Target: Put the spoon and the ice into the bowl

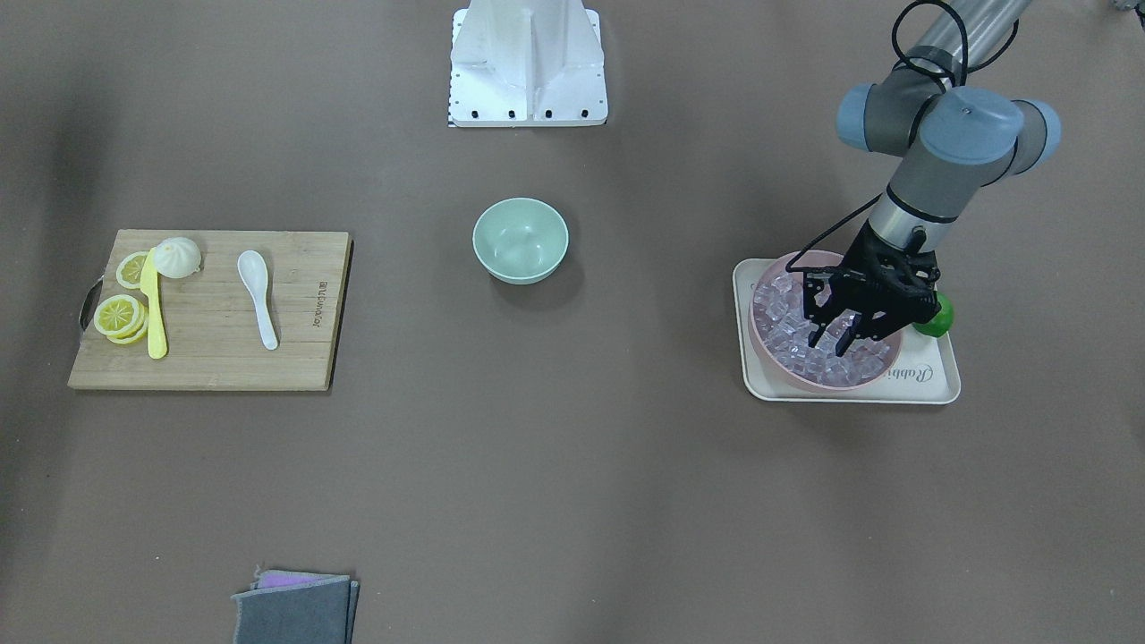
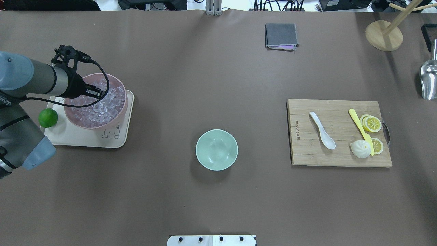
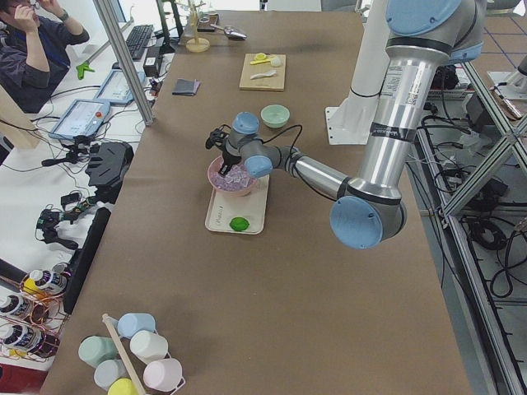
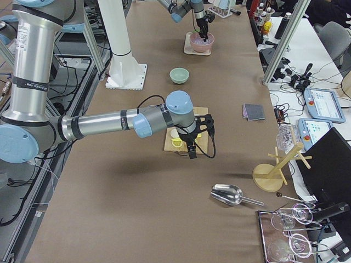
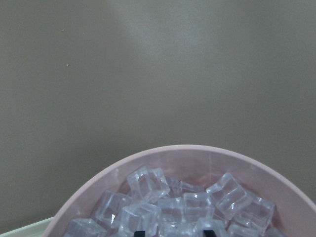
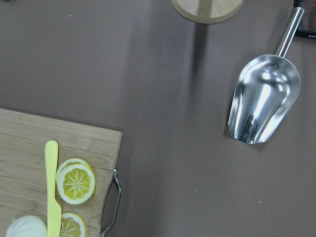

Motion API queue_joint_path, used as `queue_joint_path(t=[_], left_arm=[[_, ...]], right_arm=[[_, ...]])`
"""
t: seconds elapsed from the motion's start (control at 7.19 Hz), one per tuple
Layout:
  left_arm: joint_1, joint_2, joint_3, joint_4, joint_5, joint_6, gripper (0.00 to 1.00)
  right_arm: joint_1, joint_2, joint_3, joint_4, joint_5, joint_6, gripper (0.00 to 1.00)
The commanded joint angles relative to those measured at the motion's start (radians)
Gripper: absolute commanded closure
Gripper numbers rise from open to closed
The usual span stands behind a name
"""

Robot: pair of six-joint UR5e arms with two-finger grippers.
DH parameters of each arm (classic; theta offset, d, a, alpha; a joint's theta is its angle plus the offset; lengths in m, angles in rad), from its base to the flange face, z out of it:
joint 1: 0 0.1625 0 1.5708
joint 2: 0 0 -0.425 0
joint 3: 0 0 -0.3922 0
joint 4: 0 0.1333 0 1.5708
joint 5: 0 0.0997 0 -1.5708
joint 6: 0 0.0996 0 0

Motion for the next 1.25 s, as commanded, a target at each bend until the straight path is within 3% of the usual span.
queue_joint_path(t=[0.0,0.28,0.42,0.56,0.97,1.11], left_arm=[[0.000,0.005,-0.014,0.000,-0.003,-0.001,1.00],[0.000,0.010,-0.053,0.006,-0.018,0.001,1.00],[-0.014,0.010,-0.084,0.006,-0.087,0.001,1.00],[-0.020,0.010,-0.124,0.008,-0.097,-0.005,1.00],[0.035,-0.096,-0.173,-0.006,-0.085,-0.400,1.00],[0.128,-0.145,-0.176,-0.006,0.014,-0.475,1.00]], right_arm=[[0.000,-0.001,0.000,0.001,0.000,0.000,0.00],[0.000,-0.001,0.000,0.001,0.000,0.000,0.00],[0.000,-0.001,0.000,0.001,0.000,0.002,0.00],[0.000,-0.001,0.000,0.001,0.002,0.002,0.00],[0.000,-0.005,0.000,0.007,0.002,0.002,0.00],[0.000,-0.005,0.000,0.007,0.002,0.000,0.00]])
